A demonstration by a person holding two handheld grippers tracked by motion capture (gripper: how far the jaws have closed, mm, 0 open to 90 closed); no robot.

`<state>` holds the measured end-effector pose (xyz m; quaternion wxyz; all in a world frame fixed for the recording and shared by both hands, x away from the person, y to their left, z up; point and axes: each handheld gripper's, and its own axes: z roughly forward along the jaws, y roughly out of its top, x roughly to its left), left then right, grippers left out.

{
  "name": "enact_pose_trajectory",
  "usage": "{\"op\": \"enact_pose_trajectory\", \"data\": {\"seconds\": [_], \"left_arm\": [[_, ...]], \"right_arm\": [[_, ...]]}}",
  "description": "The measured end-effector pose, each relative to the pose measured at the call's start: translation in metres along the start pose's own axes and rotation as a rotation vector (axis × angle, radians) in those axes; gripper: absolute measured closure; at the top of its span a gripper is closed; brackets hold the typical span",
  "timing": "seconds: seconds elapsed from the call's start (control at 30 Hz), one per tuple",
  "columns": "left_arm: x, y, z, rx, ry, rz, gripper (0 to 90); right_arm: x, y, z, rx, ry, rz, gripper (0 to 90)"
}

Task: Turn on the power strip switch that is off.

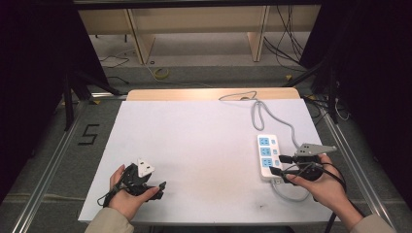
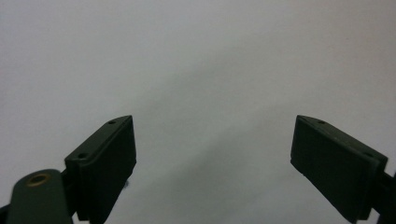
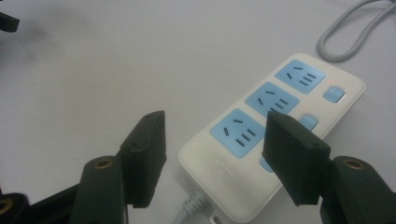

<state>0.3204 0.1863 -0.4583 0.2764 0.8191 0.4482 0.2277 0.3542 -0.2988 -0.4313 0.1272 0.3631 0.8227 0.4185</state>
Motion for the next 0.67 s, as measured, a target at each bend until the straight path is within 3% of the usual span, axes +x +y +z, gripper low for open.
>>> {"op": "enact_pose_trajectory", "data": {"seconds": [0.67], "left_arm": [[-0.0005, 0.0008, 0.0009, 0.001, -0.002, 0.0, 13.6]], "right_arm": [[0.0001, -0.0083, -0.0037, -0.025, 0.002, 0.0, 38.5]]}}
